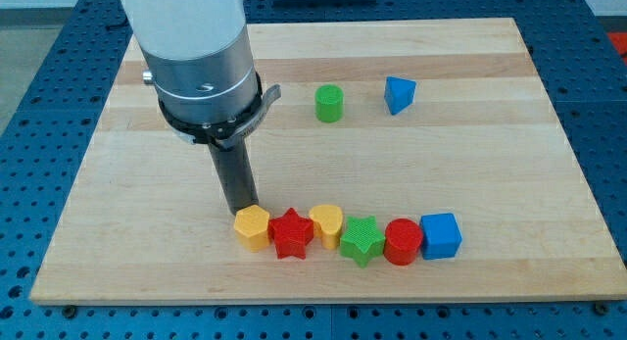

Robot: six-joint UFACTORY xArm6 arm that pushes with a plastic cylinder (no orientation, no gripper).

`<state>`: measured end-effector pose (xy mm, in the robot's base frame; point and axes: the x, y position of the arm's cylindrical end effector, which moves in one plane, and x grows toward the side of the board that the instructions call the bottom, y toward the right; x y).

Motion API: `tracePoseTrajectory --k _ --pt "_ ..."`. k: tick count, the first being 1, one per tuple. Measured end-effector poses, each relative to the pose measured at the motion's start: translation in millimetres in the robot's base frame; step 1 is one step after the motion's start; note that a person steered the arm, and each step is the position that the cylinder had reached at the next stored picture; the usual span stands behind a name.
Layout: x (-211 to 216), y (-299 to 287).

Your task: Move your arm towards blue triangle

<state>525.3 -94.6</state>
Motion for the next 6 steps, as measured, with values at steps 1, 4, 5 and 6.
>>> tracePoseTrajectory --k 1,4,5,6 --pt "0 0" --pt "1 0" --pt "-29 3" --pt "-47 34"
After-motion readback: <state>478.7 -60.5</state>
